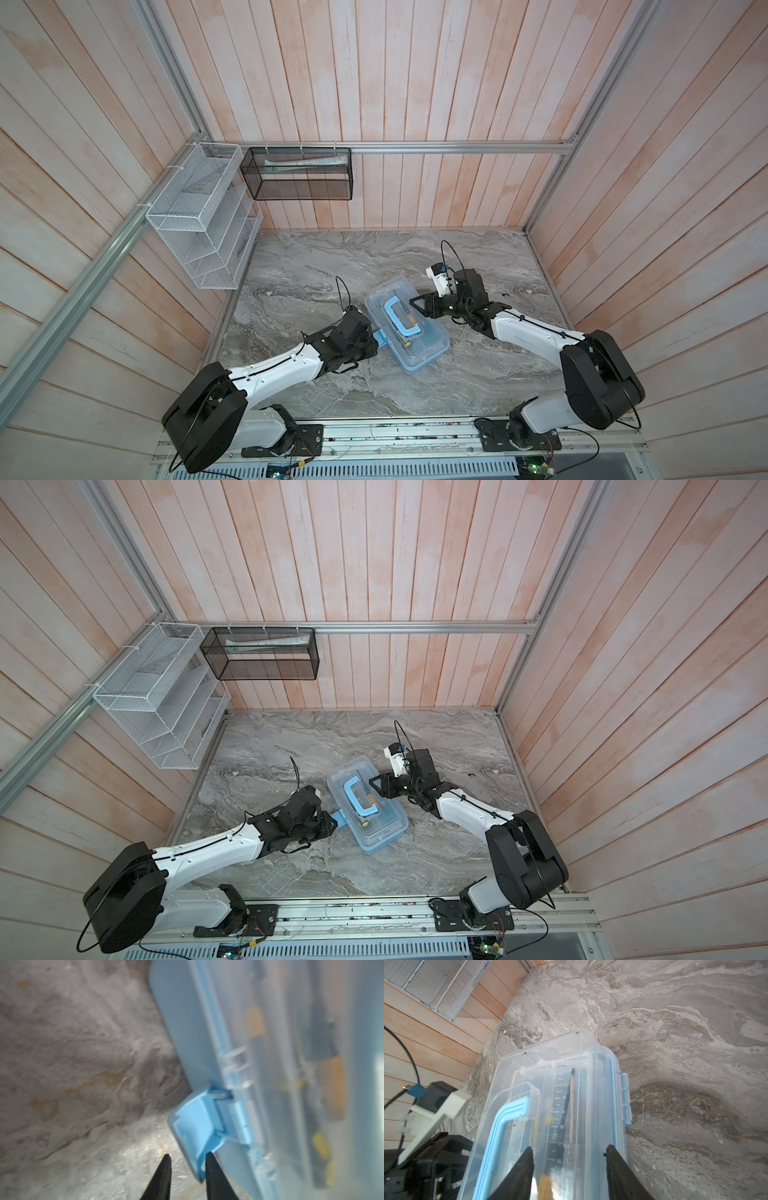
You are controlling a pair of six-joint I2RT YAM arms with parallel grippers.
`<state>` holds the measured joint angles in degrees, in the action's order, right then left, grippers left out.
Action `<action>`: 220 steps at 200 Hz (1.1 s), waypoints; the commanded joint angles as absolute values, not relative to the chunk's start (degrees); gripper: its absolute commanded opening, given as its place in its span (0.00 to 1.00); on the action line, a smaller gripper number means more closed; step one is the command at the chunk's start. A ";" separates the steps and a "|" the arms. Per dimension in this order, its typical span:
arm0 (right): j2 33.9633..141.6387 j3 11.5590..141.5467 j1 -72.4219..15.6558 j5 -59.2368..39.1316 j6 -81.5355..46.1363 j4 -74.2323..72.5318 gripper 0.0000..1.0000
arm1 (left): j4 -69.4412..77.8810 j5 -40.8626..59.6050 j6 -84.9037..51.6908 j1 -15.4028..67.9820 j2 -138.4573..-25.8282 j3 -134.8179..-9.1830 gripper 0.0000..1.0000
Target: Pack the tool kit
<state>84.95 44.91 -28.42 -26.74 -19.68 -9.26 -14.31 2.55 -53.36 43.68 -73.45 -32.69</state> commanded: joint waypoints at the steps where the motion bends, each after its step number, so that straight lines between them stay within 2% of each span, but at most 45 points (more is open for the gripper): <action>1: 85.78 42.57 -29.23 -29.61 -18.45 -2.72 0.52 | -18.34 -0.14 -55.22 44.13 -72.33 -28.35 0.31; 32: 85.91 42.62 -29.12 -29.92 -18.53 -2.86 0.52 | -16.73 -3.02 -54.33 44.99 -73.91 -26.91 0.31; 52: 85.79 42.74 -29.10 -29.99 -18.53 -2.52 0.52 | -17.82 -9.07 -53.63 48.46 -71.79 -28.70 0.38; 61: 85.57 42.64 -29.13 -29.87 -18.45 -2.55 0.52 | -17.55 -11.40 -53.44 49.89 -69.89 -28.59 0.44; 82: 85.10 42.50 -29.03 -29.66 -18.40 -2.46 0.52 | -14.98 -13.85 -52.49 52.45 -64.76 -26.44 0.67; 107: 84.99 42.32 -28.95 -29.69 -18.49 -2.46 0.52 | -11.50 -15.38 -51.05 54.23 -61.28 -24.08 0.79; 142: 85.17 42.28 -29.00 -30.00 -18.76 -2.81 0.52 | -7.22 -16.35 -46.47 57.26 -65.70 -25.73 0.83; 170: 85.08 42.36 -28.99 -29.89 -18.80 -2.90 0.52 | -7.19 -21.59 -43.15 60.72 -72.60 -30.32 0.84; 220: 84.45 41.65 -28.95 -30.06 -19.08 -2.99 0.52 | -5.56 -28.63 -46.32 61.26 -81.24 -32.07 0.87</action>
